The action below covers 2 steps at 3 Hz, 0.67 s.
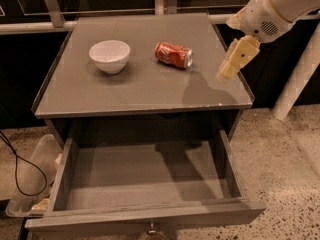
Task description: Place coke can into top drawer
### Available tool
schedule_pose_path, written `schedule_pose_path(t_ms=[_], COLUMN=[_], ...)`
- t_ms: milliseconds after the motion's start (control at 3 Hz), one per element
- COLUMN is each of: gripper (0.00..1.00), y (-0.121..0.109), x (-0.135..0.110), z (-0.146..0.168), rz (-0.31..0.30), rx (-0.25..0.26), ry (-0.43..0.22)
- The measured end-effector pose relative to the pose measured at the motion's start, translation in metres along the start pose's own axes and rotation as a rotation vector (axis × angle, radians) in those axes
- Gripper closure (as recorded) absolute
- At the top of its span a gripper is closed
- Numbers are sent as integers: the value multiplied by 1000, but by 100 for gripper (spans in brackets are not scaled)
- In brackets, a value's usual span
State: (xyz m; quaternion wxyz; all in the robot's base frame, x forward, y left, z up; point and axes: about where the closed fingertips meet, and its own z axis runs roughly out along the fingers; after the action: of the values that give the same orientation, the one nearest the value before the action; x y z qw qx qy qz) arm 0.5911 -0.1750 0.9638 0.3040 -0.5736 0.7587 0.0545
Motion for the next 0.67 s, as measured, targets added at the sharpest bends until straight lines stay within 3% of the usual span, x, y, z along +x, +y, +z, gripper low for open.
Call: schedule_pose_path(t_ms=[667], gripper=[0], y=[-19], x=[-3], z=[46], rz=[47], rx=[-43], ry=[-47])
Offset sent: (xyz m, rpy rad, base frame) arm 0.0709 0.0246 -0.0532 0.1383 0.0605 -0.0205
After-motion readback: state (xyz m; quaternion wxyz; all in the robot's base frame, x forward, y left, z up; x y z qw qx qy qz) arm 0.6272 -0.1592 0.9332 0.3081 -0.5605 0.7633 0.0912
